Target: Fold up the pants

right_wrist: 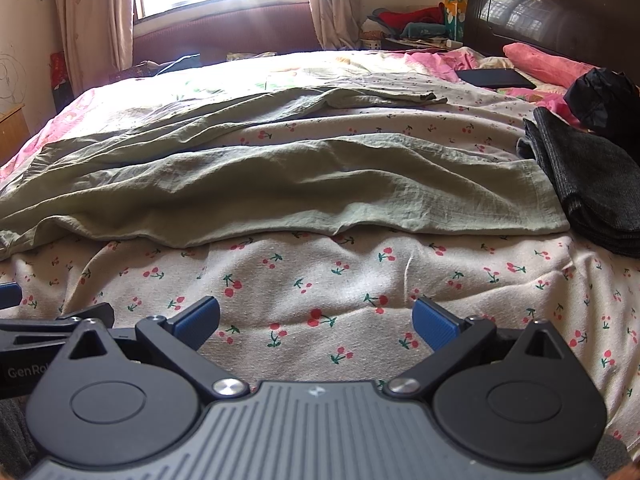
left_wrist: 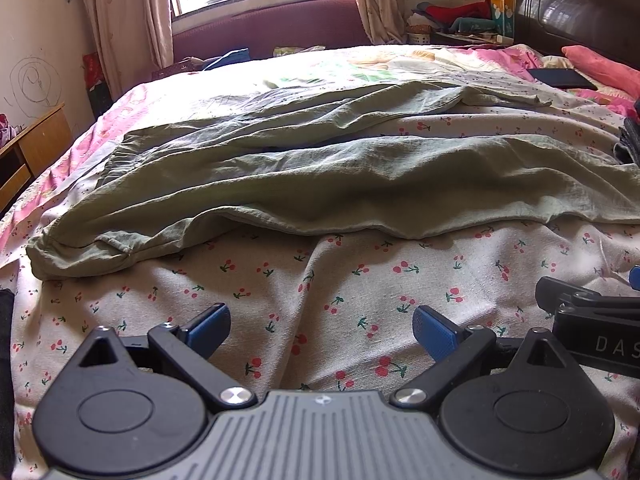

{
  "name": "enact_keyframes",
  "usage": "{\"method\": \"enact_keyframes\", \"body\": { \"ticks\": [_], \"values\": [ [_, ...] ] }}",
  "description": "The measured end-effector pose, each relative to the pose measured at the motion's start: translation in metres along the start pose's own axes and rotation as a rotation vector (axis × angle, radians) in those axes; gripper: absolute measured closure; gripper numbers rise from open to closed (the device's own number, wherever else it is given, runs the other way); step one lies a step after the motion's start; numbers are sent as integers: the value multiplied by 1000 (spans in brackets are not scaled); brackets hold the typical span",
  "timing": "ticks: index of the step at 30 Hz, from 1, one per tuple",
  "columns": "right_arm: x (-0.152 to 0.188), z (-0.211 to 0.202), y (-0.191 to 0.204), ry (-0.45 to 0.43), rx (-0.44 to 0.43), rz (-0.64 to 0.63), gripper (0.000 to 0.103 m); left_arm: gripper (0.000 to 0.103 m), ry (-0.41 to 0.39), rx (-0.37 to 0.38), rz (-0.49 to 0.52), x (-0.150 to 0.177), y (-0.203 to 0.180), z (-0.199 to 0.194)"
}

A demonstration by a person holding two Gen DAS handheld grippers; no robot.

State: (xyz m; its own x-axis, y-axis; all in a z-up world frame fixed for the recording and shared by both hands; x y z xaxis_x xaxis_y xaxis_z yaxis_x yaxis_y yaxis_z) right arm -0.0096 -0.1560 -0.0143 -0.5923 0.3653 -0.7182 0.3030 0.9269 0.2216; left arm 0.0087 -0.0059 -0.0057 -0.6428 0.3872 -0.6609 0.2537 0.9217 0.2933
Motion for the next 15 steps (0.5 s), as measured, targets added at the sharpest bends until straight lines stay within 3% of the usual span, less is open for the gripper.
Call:
{"method": "enact_keyframes", "body": {
  "ticks": [15],
  "values": [
    [-1, 0, 0, 1, -3, 1, 1, 0, -6, 1, -1, 0, 1, -2]
  ]
}}
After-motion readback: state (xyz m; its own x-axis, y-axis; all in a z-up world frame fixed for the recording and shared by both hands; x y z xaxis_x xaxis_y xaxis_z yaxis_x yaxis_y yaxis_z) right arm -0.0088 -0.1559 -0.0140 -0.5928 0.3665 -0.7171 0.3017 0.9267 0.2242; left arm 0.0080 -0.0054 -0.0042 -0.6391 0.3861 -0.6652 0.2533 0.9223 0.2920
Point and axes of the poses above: each gripper's, at about its wrist camera, not at the fingertips, and z roughly the way its jaws point, y to its left, x to its underside, the point moved 1 cm from there along z, roughly the way its jaws point, and after that the axes turned 15 degrees about z, right-handed, at the moved point
